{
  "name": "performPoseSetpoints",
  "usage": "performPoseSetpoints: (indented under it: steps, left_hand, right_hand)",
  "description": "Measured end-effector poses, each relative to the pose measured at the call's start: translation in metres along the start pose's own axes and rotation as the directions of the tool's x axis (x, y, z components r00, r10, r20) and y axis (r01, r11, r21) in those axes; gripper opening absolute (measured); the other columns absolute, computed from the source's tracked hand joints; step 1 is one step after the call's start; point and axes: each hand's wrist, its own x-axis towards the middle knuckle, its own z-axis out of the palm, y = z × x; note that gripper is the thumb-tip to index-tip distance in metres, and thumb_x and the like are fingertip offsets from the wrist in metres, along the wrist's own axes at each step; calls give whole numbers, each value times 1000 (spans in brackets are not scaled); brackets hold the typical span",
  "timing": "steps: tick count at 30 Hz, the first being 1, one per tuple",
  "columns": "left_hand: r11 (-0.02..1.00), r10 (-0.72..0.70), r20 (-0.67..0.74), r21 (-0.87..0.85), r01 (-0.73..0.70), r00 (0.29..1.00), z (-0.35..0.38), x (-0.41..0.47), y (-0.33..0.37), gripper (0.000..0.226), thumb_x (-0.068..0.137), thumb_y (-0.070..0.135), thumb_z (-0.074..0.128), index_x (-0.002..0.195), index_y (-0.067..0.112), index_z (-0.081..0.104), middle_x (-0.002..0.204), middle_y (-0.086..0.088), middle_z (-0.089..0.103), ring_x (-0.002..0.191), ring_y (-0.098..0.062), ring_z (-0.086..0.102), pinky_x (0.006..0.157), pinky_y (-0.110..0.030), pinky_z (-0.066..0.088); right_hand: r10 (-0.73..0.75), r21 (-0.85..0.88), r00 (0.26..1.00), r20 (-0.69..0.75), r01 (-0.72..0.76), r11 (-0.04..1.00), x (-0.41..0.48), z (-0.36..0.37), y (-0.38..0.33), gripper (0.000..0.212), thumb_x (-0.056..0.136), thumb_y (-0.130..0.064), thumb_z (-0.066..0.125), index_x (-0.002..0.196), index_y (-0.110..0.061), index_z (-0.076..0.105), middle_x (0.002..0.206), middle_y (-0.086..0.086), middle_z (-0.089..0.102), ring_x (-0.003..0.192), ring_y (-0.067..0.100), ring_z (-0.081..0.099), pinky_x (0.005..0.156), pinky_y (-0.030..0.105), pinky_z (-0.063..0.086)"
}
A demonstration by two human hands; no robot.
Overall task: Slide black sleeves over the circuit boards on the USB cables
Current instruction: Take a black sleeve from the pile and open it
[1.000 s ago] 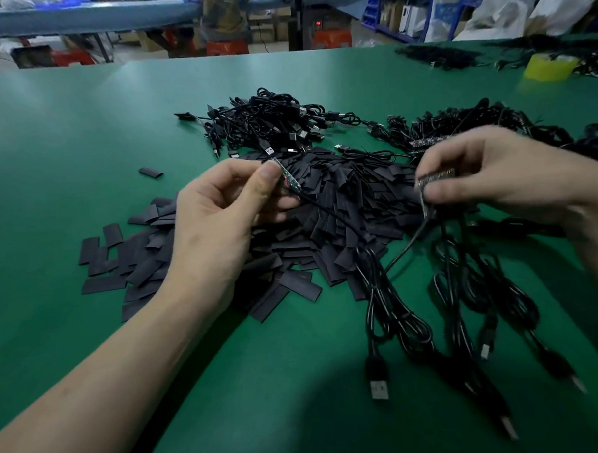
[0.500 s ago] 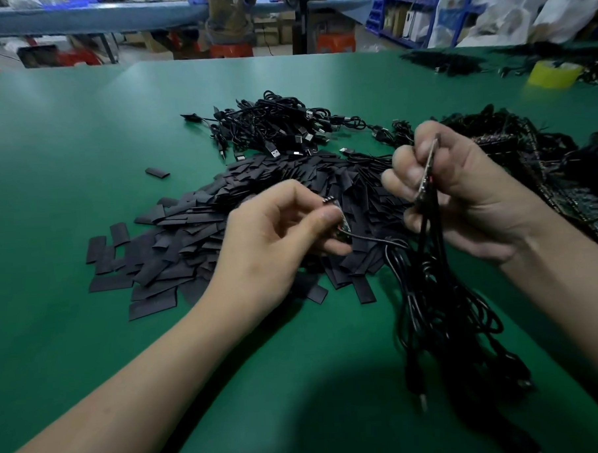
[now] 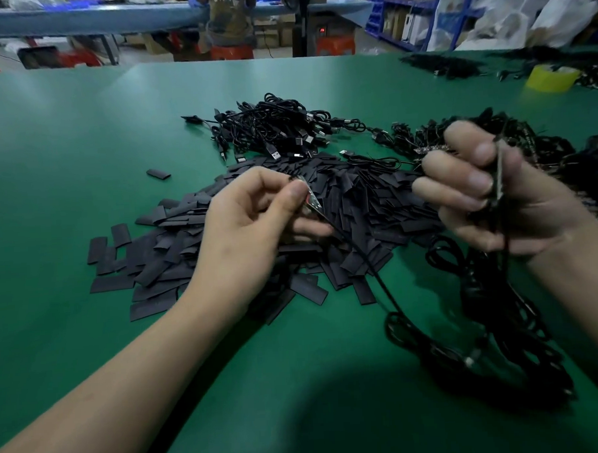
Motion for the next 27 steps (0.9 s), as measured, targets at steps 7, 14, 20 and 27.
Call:
performPoseSetpoints:
  steps: [7,14,20,27]
  left_hand:
    - [999,43,-28,3,-43,999,-5,1,7,13,100,21,63,90,14,62,69,6,66,68,-17,76,63,-23,60]
    - [963,168,-31,220,-157,985,-6,2,5,12,94,25,72,83,22,71,74,13,66,69,-1,57,67,-16,46]
    - [908,191,23,376,-185,981,-9,4,-2,9,90,28,78,81,30,75,79,4,72,71,-11,62,68,-28,48]
    - [356,99,404,839,-412,909,-27,11,2,31,91,61,64,95,34,79,92,12,70,92,-12,62,81,-43,50]
  right_hand:
    - [116,-573,892,-436,-375,729,-19,-17,-24,28,74,-31,91,82,-13,70,73,6,63,62,14,58,43,22,51]
    - [-245,-885,864,-439,-464,-49,10,4,-4,34,82,-62,65,104,-40,75,109,-20,69,100,-5,64,88,22,49]
    - [-83,-916,919,-386,-370,155,28,25,52,22,103,-33,56,97,-22,74,91,-10,78,85,15,72,80,28,55]
    - [-146,-851,839,-524,-509,132,23,14,51,34,106,-31,47,80,-17,62,67,-3,71,60,7,60,61,18,42]
